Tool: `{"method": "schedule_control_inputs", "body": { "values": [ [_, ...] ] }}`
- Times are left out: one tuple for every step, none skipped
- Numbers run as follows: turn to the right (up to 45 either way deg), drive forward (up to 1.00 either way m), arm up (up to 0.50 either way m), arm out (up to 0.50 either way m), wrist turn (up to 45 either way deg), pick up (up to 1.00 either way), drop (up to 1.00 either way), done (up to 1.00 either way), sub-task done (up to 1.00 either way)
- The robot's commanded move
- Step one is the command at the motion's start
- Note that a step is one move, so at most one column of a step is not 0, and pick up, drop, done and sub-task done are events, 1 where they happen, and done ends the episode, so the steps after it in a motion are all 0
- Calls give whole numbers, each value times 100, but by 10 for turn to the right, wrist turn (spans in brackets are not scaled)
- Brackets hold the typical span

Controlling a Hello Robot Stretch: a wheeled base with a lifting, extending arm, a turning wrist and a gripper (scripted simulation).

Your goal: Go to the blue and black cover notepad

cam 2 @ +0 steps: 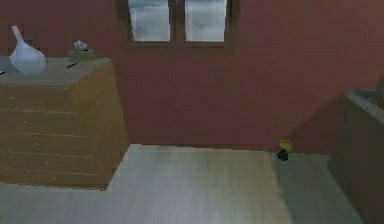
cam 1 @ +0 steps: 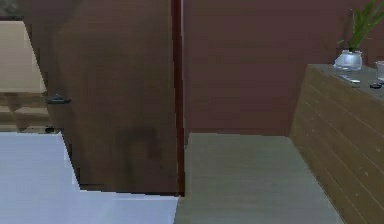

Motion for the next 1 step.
{"method": "schedule_control_inputs", "body": {
  "values": [
    [-450,0,0,0,0,0,0,0,0]
  ]
}}
